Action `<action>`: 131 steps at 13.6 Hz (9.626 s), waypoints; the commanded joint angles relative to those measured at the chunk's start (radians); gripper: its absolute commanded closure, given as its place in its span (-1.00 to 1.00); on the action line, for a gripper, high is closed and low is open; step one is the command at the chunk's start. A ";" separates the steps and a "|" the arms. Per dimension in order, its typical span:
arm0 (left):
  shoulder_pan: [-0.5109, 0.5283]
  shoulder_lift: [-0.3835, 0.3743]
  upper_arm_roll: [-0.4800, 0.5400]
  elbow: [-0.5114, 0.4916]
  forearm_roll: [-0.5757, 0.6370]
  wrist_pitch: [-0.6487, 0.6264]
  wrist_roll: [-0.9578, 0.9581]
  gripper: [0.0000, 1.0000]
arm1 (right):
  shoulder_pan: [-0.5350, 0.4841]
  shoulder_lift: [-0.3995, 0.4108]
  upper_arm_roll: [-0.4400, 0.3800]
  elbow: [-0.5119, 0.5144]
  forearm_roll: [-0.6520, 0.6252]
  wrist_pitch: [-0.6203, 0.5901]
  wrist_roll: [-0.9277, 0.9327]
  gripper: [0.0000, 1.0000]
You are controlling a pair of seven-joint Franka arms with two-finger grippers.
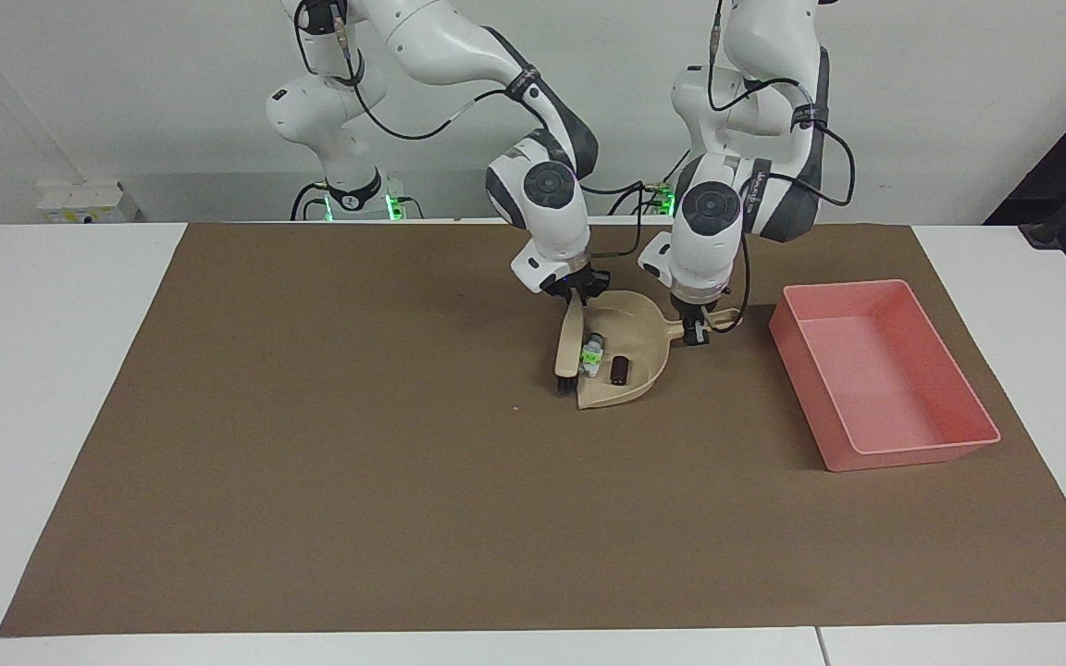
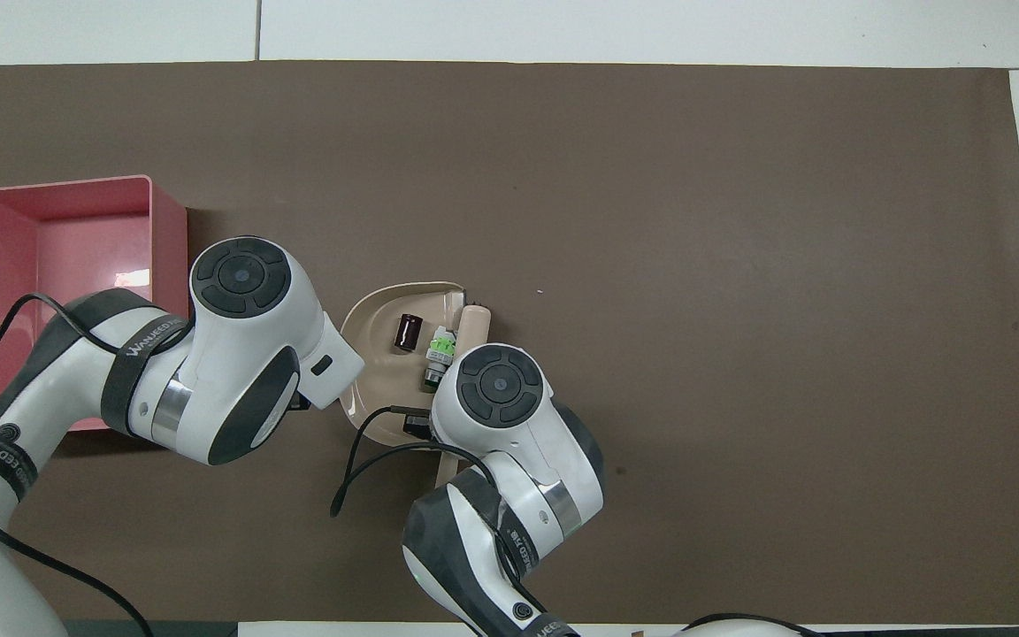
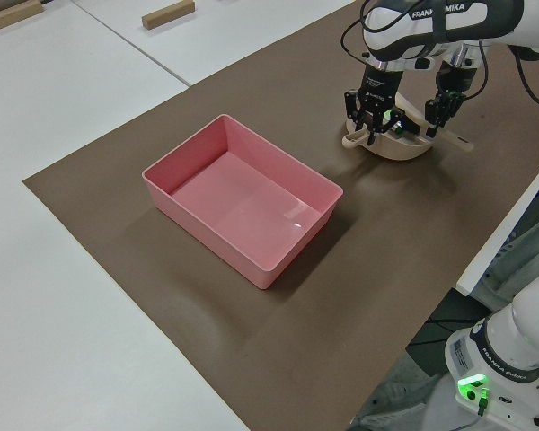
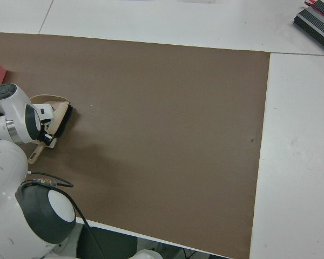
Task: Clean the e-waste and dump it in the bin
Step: 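Sweep the component into the dustpan with the brush in the right gripper, then lift the dustpan with the left gripper while the right gripper returns the brush, then tilt the dustpan with the left gripper to dump the component into the bin, then lower the dustpan beside the bin with the left gripper while the right gripper withdraws, then open the left gripper and release the dustpan handle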
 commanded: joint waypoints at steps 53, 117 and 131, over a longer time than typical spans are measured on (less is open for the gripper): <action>0.870 0.015 0.034 0.528 -0.237 -0.368 1.001 1.00 | -0.948 -0.310 -0.001 -0.334 -0.392 -0.258 -0.915 0.98; 0.257 -0.159 0.027 -0.007 -0.186 -0.010 -0.172 -0.96 | -0.792 -0.313 -0.139 0.364 -0.379 -0.746 -0.858 -0.98; 0.458 -0.098 0.028 0.497 -0.172 -0.384 -0.942 -0.97 | -0.787 -0.315 -0.136 0.364 -0.368 -0.729 -0.864 -0.98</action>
